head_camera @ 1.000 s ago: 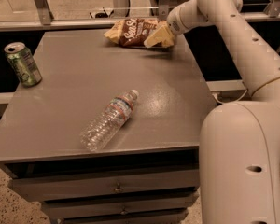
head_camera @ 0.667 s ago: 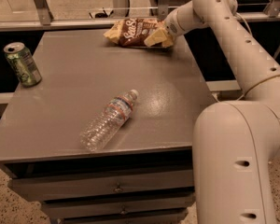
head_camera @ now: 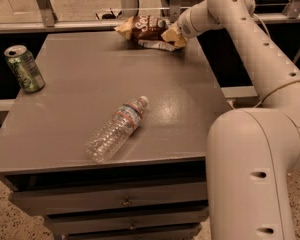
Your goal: Move brown chip bag near water bottle
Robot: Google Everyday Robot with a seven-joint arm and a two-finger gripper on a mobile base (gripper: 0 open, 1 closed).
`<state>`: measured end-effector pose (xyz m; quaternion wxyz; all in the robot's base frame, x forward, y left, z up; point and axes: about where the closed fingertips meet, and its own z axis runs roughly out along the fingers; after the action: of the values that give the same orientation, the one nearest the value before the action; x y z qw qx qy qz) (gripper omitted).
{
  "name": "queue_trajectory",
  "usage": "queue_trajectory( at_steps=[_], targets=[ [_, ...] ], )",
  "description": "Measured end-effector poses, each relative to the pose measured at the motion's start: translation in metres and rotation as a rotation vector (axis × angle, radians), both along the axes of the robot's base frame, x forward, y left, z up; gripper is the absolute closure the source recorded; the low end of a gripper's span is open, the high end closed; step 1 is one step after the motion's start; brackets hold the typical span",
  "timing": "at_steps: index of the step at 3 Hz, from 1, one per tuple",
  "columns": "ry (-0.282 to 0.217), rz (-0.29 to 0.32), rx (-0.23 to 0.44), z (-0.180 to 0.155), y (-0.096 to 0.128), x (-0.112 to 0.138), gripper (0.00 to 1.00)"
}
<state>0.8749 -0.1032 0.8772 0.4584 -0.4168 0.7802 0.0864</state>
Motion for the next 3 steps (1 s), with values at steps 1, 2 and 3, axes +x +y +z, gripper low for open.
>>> queue_trajectory(
  at_steps=[1, 2, 3],
  targets=[
    [-0.051, 0.024, 0.000, 0.024, -0.006, -0.014, 1.00],
    [-0.111, 0.056, -0.017, 0.052, -0.016, -0.040, 1.00],
    [-0.143, 0.090, -0.055, 0.069, -0.018, -0.081, 1.00]
  ],
)
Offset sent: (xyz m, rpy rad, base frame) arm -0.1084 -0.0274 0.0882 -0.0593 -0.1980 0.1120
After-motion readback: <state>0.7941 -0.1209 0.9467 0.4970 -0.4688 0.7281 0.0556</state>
